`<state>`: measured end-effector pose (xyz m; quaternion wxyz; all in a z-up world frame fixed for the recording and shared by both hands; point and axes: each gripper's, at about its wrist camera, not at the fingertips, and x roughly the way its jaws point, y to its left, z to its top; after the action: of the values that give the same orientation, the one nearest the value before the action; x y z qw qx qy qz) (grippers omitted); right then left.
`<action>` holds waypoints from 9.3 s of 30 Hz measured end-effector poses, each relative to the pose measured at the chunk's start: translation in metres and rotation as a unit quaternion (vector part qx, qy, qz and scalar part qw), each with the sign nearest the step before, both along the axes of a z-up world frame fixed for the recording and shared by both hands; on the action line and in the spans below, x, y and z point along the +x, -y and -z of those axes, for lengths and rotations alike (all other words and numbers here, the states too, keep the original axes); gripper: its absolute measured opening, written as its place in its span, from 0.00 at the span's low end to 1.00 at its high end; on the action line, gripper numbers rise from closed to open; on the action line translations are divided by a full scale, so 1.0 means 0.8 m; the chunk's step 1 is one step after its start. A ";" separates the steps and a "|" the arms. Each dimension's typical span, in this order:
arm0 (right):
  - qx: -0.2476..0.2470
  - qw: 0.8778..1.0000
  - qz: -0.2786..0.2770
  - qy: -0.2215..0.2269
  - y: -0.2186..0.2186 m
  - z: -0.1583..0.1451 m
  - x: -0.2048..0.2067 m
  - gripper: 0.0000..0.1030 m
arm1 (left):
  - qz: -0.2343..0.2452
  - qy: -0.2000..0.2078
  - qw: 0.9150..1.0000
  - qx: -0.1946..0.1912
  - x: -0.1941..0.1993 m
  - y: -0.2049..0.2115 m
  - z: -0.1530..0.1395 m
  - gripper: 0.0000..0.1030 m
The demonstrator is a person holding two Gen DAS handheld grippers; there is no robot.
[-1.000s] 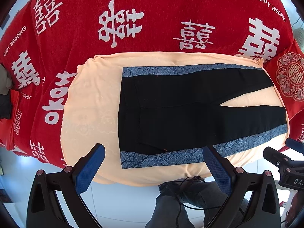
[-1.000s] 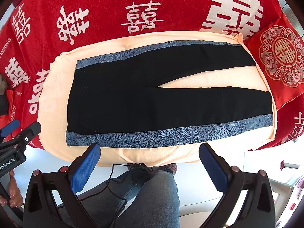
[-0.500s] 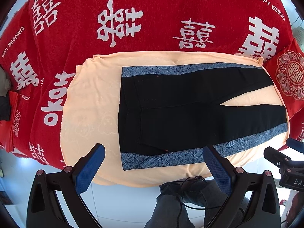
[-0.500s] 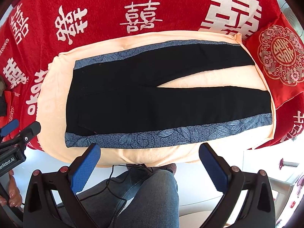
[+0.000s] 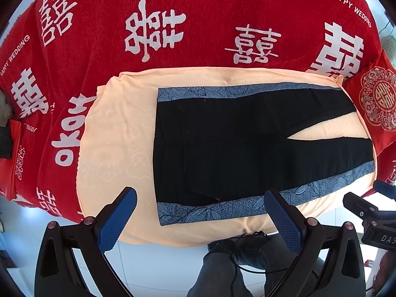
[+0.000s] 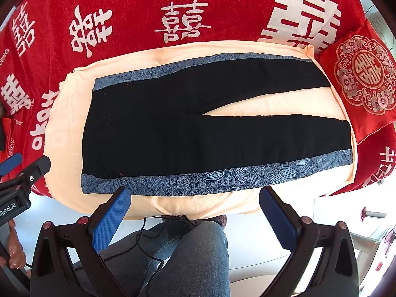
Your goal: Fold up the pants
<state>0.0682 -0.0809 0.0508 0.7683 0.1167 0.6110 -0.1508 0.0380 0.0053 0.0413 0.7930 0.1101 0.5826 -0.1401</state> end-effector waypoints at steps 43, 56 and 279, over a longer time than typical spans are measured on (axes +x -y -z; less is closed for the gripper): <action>0.477 0.866 0.148 0.038 0.110 0.335 -0.066 0.63 | -0.198 -0.194 0.940 -0.197 -0.028 -0.103 0.296 1.00; 0.542 0.812 0.167 0.137 0.130 0.349 -0.071 0.64 | -0.171 -0.191 0.939 -0.228 -0.009 -0.081 0.311 1.00; 0.421 0.901 0.088 0.056 0.231 0.270 0.145 0.09 | -0.037 -0.002 0.998 0.043 0.301 0.019 0.292 1.00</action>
<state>0.1843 -0.2657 -0.1654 0.6637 0.4912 0.5609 0.0601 0.2788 -0.0101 -0.1926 0.7912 0.1218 0.5932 -0.0856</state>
